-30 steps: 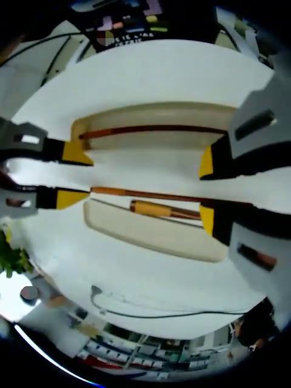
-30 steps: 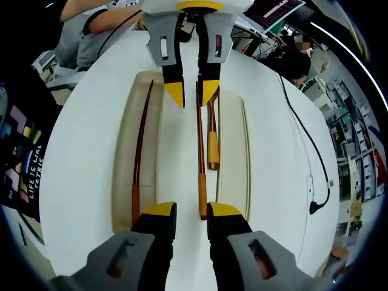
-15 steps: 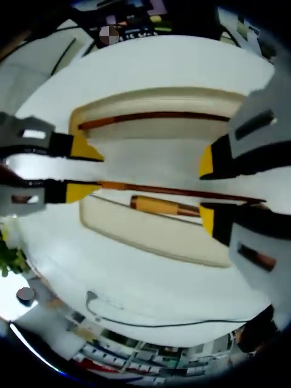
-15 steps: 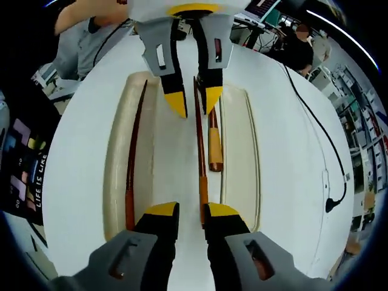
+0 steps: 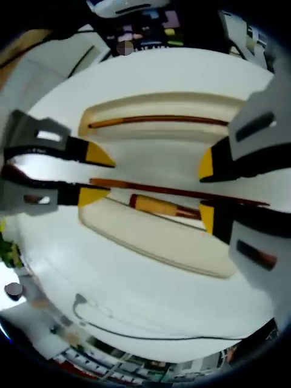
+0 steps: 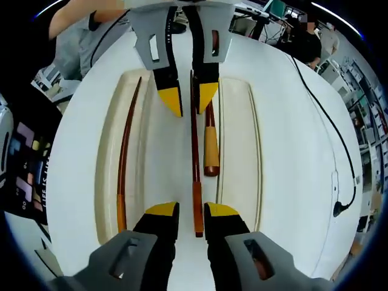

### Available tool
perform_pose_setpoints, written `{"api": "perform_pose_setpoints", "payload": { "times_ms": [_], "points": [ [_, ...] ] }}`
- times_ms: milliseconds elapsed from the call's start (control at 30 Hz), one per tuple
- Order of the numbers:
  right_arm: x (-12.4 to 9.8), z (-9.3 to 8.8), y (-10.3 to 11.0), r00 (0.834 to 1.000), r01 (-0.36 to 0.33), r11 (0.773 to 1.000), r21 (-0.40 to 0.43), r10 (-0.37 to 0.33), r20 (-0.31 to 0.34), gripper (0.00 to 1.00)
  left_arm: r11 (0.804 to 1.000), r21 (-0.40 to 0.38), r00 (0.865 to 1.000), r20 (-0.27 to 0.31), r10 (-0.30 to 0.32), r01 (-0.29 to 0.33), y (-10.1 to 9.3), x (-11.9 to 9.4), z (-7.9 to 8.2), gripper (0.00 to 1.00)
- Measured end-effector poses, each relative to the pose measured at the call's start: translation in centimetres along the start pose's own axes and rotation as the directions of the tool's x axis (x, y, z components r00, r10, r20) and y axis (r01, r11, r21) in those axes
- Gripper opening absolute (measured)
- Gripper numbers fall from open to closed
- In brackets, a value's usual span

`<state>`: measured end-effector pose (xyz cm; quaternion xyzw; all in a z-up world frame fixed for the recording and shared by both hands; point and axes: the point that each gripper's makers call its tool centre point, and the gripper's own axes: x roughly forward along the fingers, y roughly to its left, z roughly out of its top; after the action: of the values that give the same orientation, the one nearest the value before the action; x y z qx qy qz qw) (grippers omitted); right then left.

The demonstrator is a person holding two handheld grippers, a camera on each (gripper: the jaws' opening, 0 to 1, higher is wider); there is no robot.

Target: Arrange the utensils inside the cutlery case until each visible utensil rests in its matching compartment.

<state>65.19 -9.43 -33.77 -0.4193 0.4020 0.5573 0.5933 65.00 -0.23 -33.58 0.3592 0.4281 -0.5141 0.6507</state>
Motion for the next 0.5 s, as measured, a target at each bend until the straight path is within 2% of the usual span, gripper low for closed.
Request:
{"api": "perform_pose_setpoints", "payload": {
  "times_ms": [200, 367, 433, 500],
  "points": [
    [-0.1, 0.1, 0.2, 0.999, -0.032, 0.999, 0.016, 0.032, -0.007, 0.13, 1.000, 0.009, 1.000, -0.001, -0.026, 0.026, -0.4, 0.1, 0.1, 0.13],
    [0.0, 0.0, 0.1, 0.996, -0.068, 0.998, -0.011, 0.067, -0.058, 0.13, 0.999, 0.001, 0.999, -0.023, -0.032, 0.032, -0.4, 0.2, 0.3, 0.12],
    [0.0, 0.1, 0.0, 0.994, -0.078, 0.997, -0.016, 0.076, -0.077, 0.13, 0.998, -0.058, 0.999, -0.029, -0.040, 0.039, -0.2, 0.3, 0.4, 0.11],
    [0.1, 0.0, -0.4, 0.993, -0.075, 0.997, 0.012, 0.076, -0.094, 0.09, 0.998, -0.063, 0.999, -0.035, -0.031, 0.029, 0.6, 0.4, 0.5, 0.06]
  ]
}}
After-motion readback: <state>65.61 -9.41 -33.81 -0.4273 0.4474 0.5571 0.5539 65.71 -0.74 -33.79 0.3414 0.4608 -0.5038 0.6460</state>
